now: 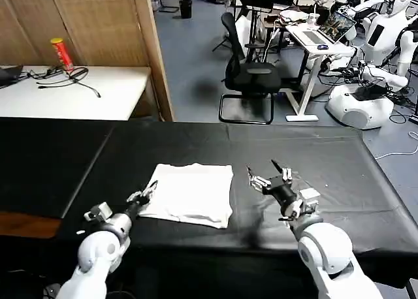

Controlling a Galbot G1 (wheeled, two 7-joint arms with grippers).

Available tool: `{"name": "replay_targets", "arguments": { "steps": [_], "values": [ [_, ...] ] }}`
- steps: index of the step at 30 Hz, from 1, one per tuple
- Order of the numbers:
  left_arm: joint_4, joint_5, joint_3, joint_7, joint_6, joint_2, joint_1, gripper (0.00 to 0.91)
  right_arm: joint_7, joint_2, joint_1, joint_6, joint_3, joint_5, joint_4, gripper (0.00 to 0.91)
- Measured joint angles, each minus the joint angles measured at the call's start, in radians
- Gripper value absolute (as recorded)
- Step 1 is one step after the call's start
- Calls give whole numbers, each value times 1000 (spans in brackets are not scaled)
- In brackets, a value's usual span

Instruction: Fold and organize the clothes.

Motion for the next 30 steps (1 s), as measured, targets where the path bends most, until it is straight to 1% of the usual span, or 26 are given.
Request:
{"name": "replay_targets", "arguments": {
  "steps": [6,10,13,18,25,30],
  "values": [
    [-15,32,-8,-8,4,13,-3,0,-2,11,-2,6,0,-18,-3,878],
    [-42,120,-11,-10,6,33,-4,0,-2,12,-8,11,5,-32,-7,878],
    [-69,216,-14,-10,7,72,0,0,-2,13,-10,11,12,-38,-10,878],
    [-101,376,-49,1,6,168,5,0,-1,22,-12,11,12,-52,-17,878],
    [-135,432,-137,16,-4,346,28,0,-1,38,-8,13,3,-60,-27,878],
    [-184,478,-208,5,4,450,45,0,-2,57,-8,19,-9,-72,-39,878]
  ]
}}
